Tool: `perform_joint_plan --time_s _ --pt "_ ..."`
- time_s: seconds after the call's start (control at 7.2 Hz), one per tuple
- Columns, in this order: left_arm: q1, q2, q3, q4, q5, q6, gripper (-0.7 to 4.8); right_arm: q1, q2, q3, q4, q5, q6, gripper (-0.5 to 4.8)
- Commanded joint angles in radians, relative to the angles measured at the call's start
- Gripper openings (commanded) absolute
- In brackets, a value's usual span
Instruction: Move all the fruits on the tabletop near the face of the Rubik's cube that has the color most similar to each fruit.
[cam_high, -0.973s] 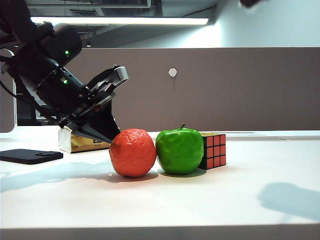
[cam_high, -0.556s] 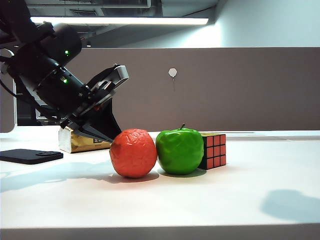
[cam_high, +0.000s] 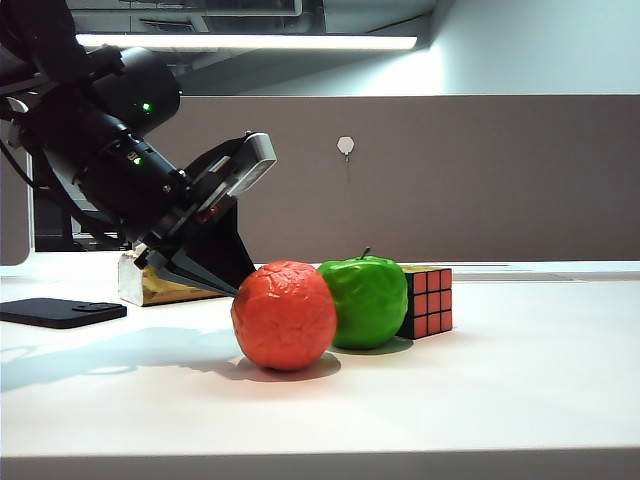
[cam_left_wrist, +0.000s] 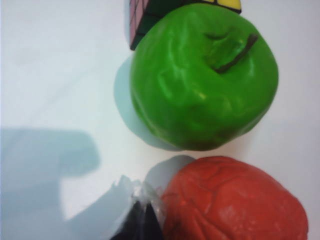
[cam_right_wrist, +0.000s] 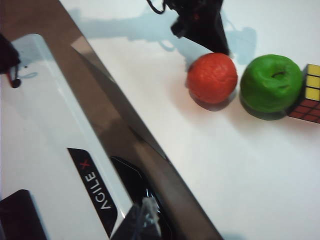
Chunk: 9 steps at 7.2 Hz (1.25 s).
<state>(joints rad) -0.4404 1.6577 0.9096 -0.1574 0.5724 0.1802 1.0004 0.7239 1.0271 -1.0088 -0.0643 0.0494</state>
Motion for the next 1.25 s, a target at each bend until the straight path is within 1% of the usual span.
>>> perform_joint_plan --time_s 0.14,0.42,0.69,1.25 --pt "-0.005 -0.006 0.002 -0.005 0.009 0.003 -0.05 0.051 -0.035 0.004 0.003 -0.002 0.047 -0.01" --pt "-0.046 -0.006 0.002 -0.011 0.009 0.003 -0.05 0.059 -0.043 0.004 -0.012 0.006 0.056 -0.01" --pt "-0.052 -0.006 0.002 -0.016 0.016 -0.018 -0.05 0.059 -0.044 0.004 -0.013 0.006 0.056 -0.01" --pt "-0.082 -0.006 0.002 -0.019 0.015 -0.02 -0.05 0.059 -0.045 0.004 -0.032 -0.001 0.056 -0.01"
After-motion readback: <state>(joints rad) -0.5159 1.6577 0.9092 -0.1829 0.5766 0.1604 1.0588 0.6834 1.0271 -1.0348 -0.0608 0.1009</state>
